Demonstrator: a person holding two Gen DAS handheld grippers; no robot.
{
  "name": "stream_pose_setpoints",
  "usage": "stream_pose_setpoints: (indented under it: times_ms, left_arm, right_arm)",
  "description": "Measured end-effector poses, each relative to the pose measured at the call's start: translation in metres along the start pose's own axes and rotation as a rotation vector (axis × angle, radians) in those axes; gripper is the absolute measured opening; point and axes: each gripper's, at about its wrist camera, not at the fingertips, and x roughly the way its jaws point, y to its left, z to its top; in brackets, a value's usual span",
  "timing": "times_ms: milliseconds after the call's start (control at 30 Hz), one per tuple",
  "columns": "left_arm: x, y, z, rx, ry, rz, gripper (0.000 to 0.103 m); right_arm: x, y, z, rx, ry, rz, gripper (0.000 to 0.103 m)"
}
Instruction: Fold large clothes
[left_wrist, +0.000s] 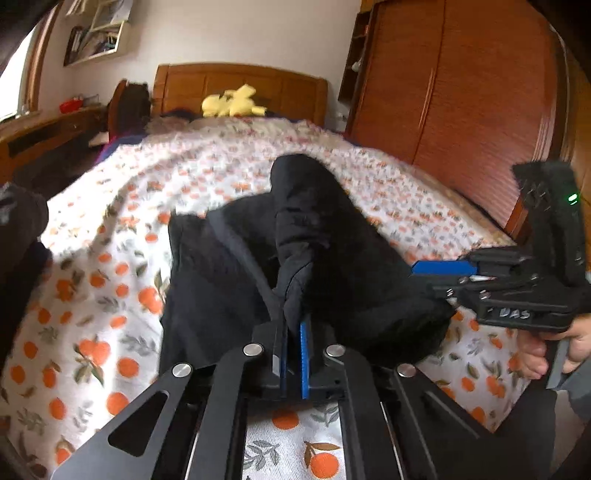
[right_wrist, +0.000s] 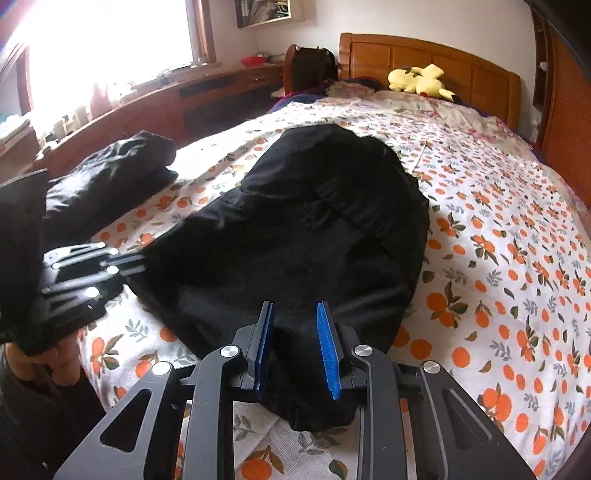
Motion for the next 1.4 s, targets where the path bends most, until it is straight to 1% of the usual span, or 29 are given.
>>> stream_pose_setpoints:
  times_ms: [67,167,267,400,500,567,633,700,867,933,1033,1100,1167,1233,1400]
  left_arm:
    - [-0.014,0.001,0.009,0.006,-0.029,0.017,0.005]
    - [-0.028,0.005,0.015,0.013,-0.046,0.041,0.004]
    - [-0.039,0.015,0.016,0.012,-0.041,0.079,0.004]
    - [-0.049,0.037,0.009,-0.020,-0.029,0.132,0.004]
    - [-0.044,0.054,0.000,-0.046,0.001,0.155,0.004]
    - [-0.035,0.060,-0.007,-0.053,0.028,0.168,0.005]
    - [-0.030,0.064,-0.013,-0.060,0.041,0.168,0.005]
    - [-0.026,0.068,-0.019,-0.066,0.049,0.164,0.005]
    - [-0.014,0.068,-0.033,-0.035,0.081,0.197,0.005]
    - [-0.013,0.066,-0.036,-0.021,0.082,0.213,0.005]
    - [-0.012,0.065,-0.040,-0.012,0.076,0.221,0.005]
    - [-0.012,0.067,-0.041,-0.016,0.076,0.213,0.005]
    - [-0.011,0.069,-0.042,-0.022,0.077,0.202,0.005]
    - [-0.011,0.070,-0.043,-0.028,0.077,0.191,0.005]
    - [-0.009,0.072,-0.043,-0.033,0.082,0.180,0.005]
  right_arm:
    - [-0.004,-0.001,0.006,0.001,-0.011,0.007,0.024]
    - [-0.008,0.000,0.014,0.002,-0.031,0.033,0.024]
    - [-0.009,0.006,0.020,0.004,-0.046,0.070,0.024]
    - [-0.005,0.020,0.023,-0.025,-0.061,0.093,0.024]
    - [0.001,0.029,0.021,-0.053,-0.048,0.098,0.024]
    - [0.010,0.030,0.015,-0.064,-0.019,0.094,0.024]
    - [0.023,0.026,0.008,-0.055,0.021,0.107,0.024]
    - [0.031,0.025,0.001,-0.055,0.040,0.110,0.024]
    - [0.052,0.036,-0.013,-0.104,0.072,0.065,0.024]
    - [0.054,0.037,-0.011,-0.109,0.081,0.061,0.024]
    - [0.049,0.037,-0.003,-0.123,0.102,0.066,0.024]
    - [0.038,0.030,0.009,-0.119,0.075,0.057,0.024]
    - [0.032,0.021,0.025,-0.114,0.044,0.037,0.028]
    - [0.037,0.012,0.039,-0.111,0.042,0.017,0.028]
    - [0.070,-0.014,0.072,-0.094,0.056,-0.040,0.028]
